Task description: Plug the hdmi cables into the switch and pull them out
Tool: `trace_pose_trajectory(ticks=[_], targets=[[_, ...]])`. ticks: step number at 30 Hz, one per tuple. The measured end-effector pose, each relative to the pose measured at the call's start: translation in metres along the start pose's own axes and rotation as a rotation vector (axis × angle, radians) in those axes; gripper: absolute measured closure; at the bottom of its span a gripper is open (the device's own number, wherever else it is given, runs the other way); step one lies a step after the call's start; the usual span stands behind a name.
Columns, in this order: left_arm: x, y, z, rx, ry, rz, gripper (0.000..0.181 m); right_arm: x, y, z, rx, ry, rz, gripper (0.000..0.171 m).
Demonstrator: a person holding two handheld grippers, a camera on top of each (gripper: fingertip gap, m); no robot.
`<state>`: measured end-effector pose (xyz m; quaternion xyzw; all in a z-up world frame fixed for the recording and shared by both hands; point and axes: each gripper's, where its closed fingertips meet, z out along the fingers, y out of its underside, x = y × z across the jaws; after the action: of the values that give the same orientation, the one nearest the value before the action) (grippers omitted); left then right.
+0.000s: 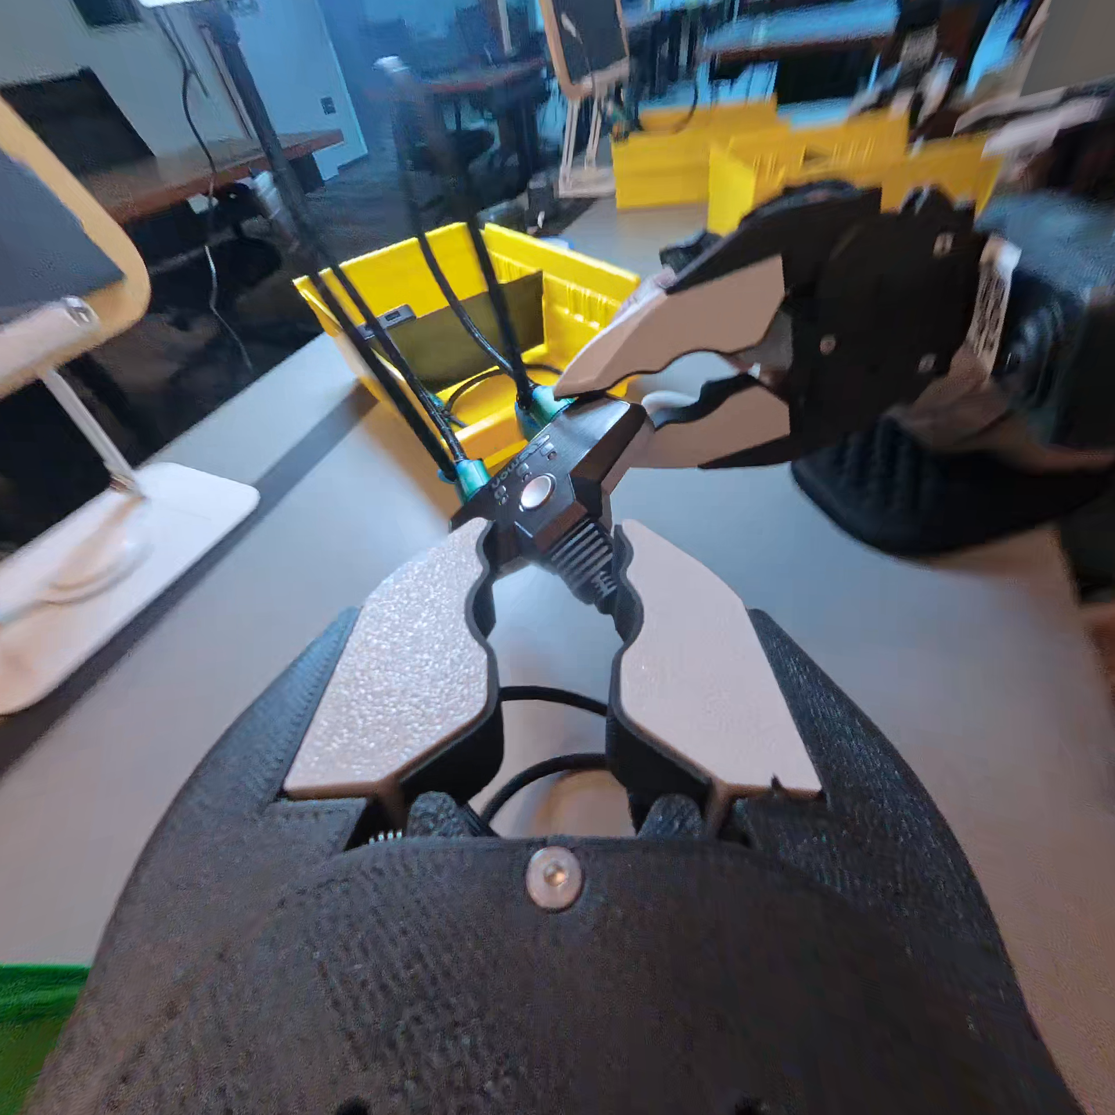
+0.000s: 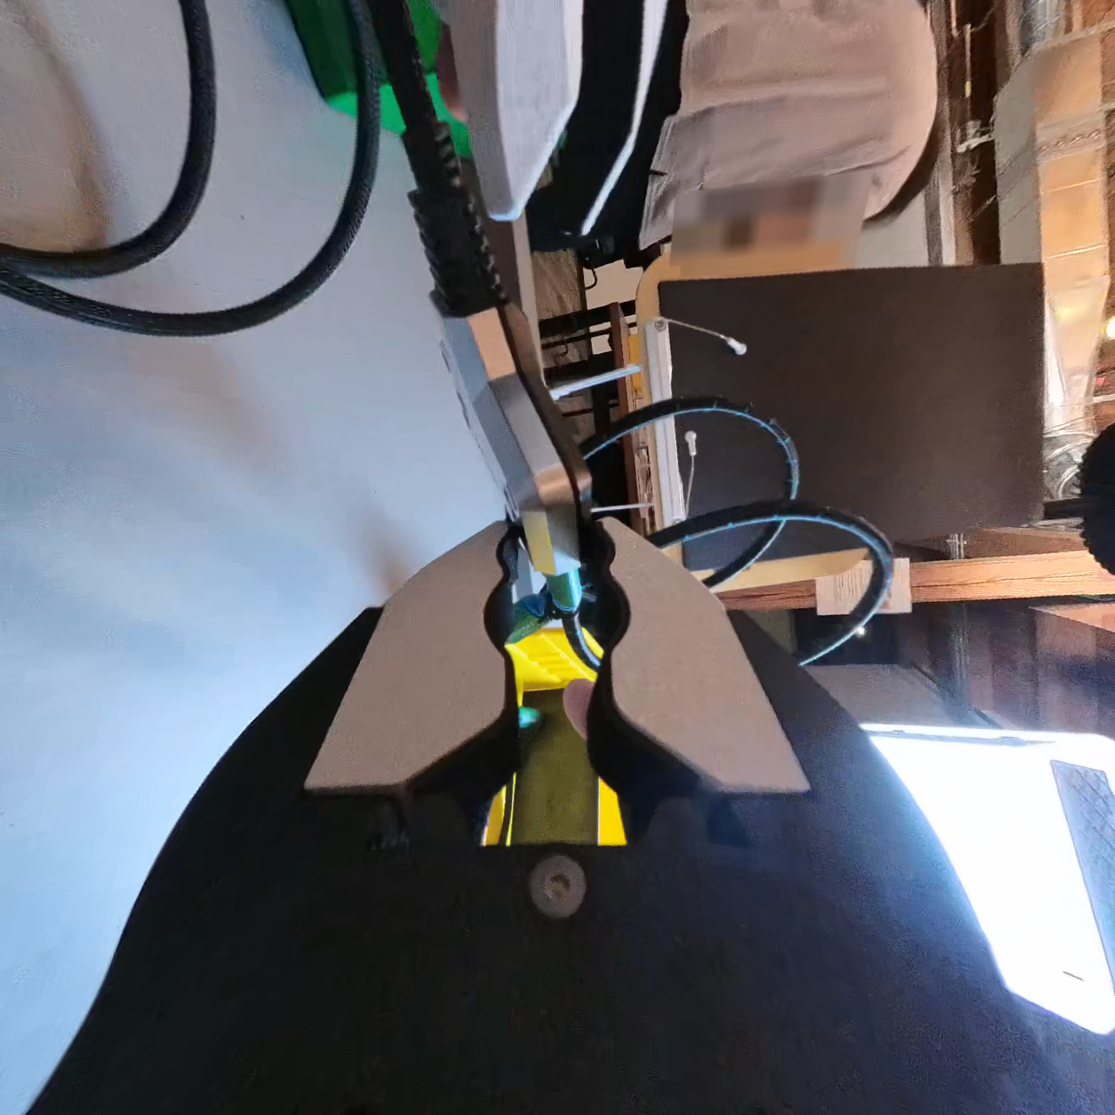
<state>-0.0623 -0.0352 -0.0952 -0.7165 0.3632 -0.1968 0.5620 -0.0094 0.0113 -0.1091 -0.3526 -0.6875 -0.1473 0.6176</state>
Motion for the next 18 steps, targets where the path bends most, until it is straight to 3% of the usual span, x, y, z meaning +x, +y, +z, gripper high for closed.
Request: trace_pose_trajectory(ticks=[6, 9, 12, 15, 17, 18], targets=[[0.008, -0.001, -0.006, -0.189, -0.095, 0.341, 0.144, -0.015, -0.011, -0.001, -0.015, -0.088, 0.011, 0.149], [0.012, 0.019, 0.007, -0.377, -0.104, 0.494, 0.139, -0.020, -0.015, 0.001, -0.048, -0.123, 0.042, 0.149], [0.013, 0.026, 0.019, -0.421, -0.101, 0.590, 0.141, -0.028, -0.014, 0.002, -0.110, -0.169, 0.127, 0.149], [0.013, 0.042, 0.029, -0.460, -0.080, 0.625, 0.142, -0.034, -0.018, 0.001, -0.123, -0.214, 0.194, 0.150], [0.024, 0.053, 0.038, -0.429, -0.006, 0.527, 0.130, -0.035, -0.027, -0.001, -0.100, -0.226, 0.193, 0.151], [0.020, 0.053, 0.042, -0.402, -0.035, 0.511, 0.138, -0.038, -0.033, -0.003, -0.085, -0.239, 0.192, 0.152]])
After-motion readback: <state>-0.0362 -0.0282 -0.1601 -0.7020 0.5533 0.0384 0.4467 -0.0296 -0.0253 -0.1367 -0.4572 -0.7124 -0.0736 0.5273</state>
